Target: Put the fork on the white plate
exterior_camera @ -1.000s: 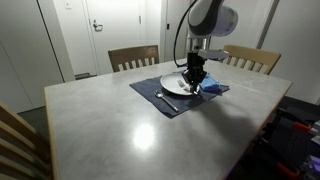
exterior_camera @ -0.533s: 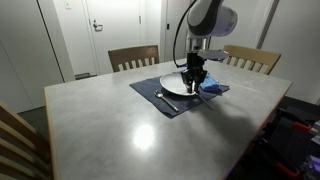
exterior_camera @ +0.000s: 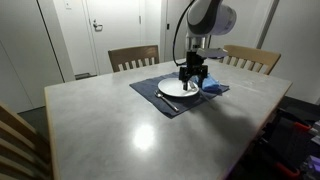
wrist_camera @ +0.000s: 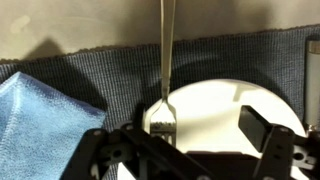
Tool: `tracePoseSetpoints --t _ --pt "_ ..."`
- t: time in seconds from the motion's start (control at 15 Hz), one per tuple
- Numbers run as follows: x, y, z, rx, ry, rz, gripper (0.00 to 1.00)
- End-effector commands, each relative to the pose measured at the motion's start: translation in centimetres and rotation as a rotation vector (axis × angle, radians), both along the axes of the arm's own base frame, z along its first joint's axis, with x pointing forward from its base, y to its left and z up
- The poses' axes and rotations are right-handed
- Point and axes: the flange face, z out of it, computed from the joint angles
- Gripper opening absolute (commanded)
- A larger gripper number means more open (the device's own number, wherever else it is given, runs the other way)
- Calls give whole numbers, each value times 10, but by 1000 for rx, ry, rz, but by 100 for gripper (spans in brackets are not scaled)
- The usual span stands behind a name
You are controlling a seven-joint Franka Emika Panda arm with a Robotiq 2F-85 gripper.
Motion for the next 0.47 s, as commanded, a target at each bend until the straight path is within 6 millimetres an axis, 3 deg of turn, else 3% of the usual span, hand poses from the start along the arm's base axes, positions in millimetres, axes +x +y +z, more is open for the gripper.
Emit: tracePoseSetpoints --t 0.0,0.4 --pt "-4 0 11 -38 23 -3 100" --pt "-16 11 28 -9 70 5 100"
